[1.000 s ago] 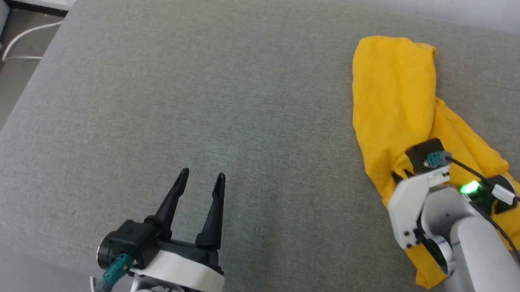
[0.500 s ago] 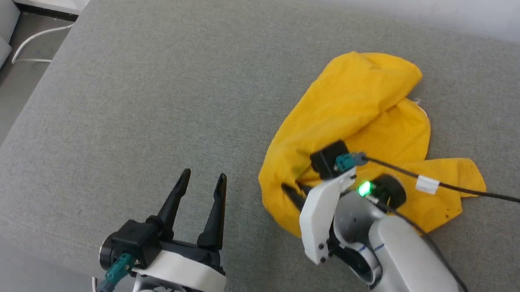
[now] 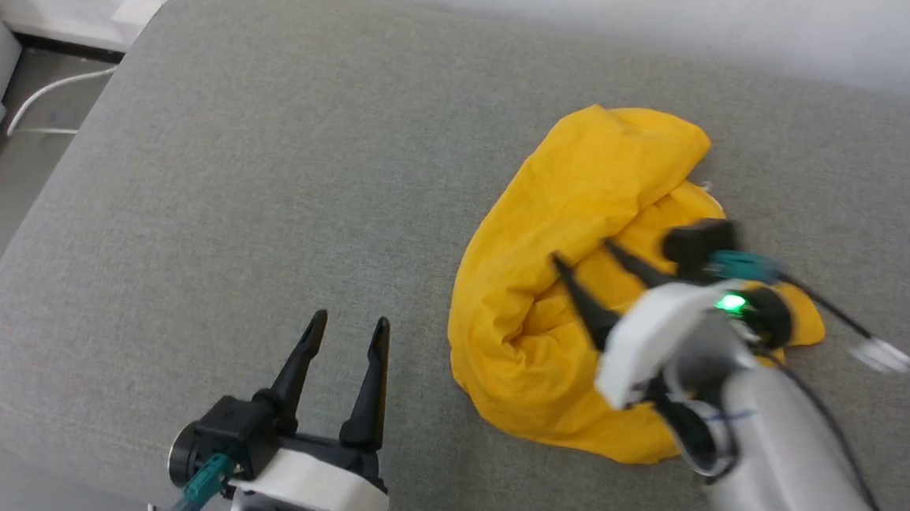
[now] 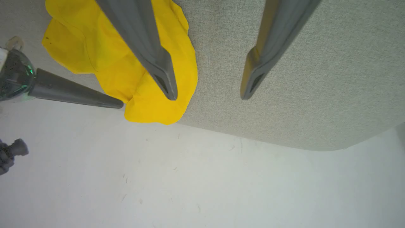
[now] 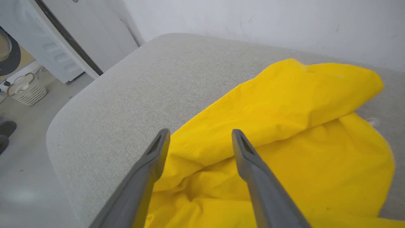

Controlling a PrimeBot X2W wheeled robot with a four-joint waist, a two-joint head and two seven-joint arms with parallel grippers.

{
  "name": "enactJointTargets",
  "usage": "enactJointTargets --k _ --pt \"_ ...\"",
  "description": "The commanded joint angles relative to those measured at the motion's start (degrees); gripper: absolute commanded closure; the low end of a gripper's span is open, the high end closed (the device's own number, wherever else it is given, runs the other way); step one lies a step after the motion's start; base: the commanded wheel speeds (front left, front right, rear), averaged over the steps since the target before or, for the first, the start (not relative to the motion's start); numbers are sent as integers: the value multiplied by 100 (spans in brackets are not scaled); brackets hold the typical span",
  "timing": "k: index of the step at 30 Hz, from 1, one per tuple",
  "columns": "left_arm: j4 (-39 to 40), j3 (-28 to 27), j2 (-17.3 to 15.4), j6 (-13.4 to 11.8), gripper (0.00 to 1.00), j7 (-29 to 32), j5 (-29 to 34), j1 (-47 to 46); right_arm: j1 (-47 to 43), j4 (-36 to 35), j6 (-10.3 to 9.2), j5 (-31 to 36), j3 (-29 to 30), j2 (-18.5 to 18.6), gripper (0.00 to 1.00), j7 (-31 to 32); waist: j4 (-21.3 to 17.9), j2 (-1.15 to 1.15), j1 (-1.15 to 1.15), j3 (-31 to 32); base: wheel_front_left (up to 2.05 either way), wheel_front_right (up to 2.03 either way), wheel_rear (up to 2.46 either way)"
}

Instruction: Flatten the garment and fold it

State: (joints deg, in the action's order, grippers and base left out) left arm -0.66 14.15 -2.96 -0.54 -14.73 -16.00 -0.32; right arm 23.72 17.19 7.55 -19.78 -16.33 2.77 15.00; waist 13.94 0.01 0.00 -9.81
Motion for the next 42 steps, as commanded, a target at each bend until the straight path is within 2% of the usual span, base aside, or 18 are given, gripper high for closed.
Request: enactJointTargets --k 1,7,12,15,19,24,27,30,36,38,39,42 --pt "1 -37 8 26 0 -27 69 86 -255 -174 -6 77 274 11 0 -119 -95 -1 0 96 0 0 0" --pt "72 -175 8 27 0 -27 137 211 -1541 -1488 -6 633 1912 11 0 -805 -283 -1 0 164 0 0 0" --pt "125 -299 8 70 0 -27 178 339 -2600 -2042 -6 792 2643 11 0 -1139 -523 -1 0 118 0 0 0" --pt "145 -379 8 116 0 -27 181 401 -3041 -2120 -6 977 2799 11 0 -1305 -653 -1 0 93 0 0 0" --pt "142 -540 8 165 0 -27 160 522 -3358 -1966 -6 704 2859 11 0 -1607 -831 -1 0 111 0 0 0" --pt "120 -631 -13 230 0 -27 207 577 -3455 -1703 -6 496 2718 11 0 -1857 -983 -1 0 161 0 0 0" --pt "92 -575 -145 304 0 62 295 366 -3397 -1631 -6 466 2661 11 0 -1934 -1033 -1 0 161 0 0 0" --pt "16 -490 -292 413 0 562 282 -14 -3326 -1593 -6 476 2675 11 0 -1971 -1038 -1 0 117 0 0 0" --pt "-343 -275 -709 634 0 2247 75 -889 -3195 -1530 -6 509 2646 11 0 -2004 -1065 -1 0 -40 0 0 0" --pt "-477 -276 -772 662 0 2720 -89 -1087 -3143 -1504 -6 504 2607 11 0 -2018 -1094 -1 0 -89 0 0 0" --pt "-477 -276 -772 662 0 2720 -89 -1087 -3143 -1504 -6 504 2607 11 0 -2018 -1094 -1 0 -89 0 0 0" --pt "-680 -298 -807 693 0 3285 -397 -1284 -3089 -1457 -6 482 2561 11 0 -2044 -1145 -1 0 -154 0 0 0"
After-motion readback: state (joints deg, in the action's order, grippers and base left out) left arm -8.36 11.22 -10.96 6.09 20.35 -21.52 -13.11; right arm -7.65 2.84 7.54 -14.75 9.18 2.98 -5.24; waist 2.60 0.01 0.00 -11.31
